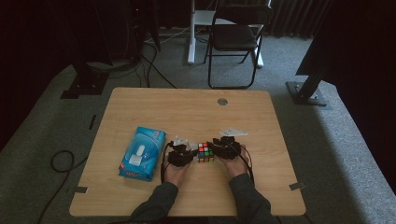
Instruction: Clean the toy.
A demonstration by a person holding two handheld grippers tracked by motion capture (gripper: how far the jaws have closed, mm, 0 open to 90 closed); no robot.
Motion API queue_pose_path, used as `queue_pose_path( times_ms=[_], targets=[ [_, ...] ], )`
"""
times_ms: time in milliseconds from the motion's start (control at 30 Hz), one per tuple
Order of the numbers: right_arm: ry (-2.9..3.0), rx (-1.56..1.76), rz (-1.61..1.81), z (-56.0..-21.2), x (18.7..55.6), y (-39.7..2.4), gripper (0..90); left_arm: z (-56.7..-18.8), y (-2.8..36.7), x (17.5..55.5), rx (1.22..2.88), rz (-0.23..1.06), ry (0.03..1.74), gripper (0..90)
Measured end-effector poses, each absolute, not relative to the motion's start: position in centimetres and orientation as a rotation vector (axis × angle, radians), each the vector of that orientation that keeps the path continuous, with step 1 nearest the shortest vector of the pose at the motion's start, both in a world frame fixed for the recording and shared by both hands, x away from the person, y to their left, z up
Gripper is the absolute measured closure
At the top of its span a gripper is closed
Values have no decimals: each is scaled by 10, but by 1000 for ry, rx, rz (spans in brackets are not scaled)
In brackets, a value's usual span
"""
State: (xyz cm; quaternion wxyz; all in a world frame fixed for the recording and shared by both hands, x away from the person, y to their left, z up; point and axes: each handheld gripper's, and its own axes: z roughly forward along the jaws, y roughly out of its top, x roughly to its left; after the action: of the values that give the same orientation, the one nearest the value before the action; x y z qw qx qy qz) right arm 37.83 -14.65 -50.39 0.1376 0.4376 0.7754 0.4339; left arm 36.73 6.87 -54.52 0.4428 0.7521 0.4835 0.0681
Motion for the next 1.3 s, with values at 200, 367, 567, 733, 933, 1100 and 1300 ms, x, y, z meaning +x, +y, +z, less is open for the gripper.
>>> queue_pose_path(
  times_ms=[200, 367, 567, 733, 933, 1100, 1300],
  targets=[
    [2245, 1265, 1256, -504, 378, -147, 631, -538, 71, 364, 1845, 185, 1192, 858],
    [2245, 1266, 1256, -504, 378, -147, 630, -524, 76, 359, 1808, 195, 1175, 857],
    [2244, 1266, 1256, -504, 378, -146, 631, -509, 81, 351, 1764, 204, 1134, 857],
    [2245, 1268, 1258, -504, 378, -147, 631, -503, 78, 348, 1755, 202, 1110, 857],
    [2245, 1269, 1258, -504, 379, -147, 631, -496, 76, 345, 1727, 197, 1094, 857],
    [2245, 1270, 1258, -504, 378, -147, 631, -491, 72, 343, 1731, 211, 1069, 857],
    [2245, 1270, 1258, -504, 379, -147, 631, -508, 68, 346, 1779, 189, 1091, 858]
  ],
)
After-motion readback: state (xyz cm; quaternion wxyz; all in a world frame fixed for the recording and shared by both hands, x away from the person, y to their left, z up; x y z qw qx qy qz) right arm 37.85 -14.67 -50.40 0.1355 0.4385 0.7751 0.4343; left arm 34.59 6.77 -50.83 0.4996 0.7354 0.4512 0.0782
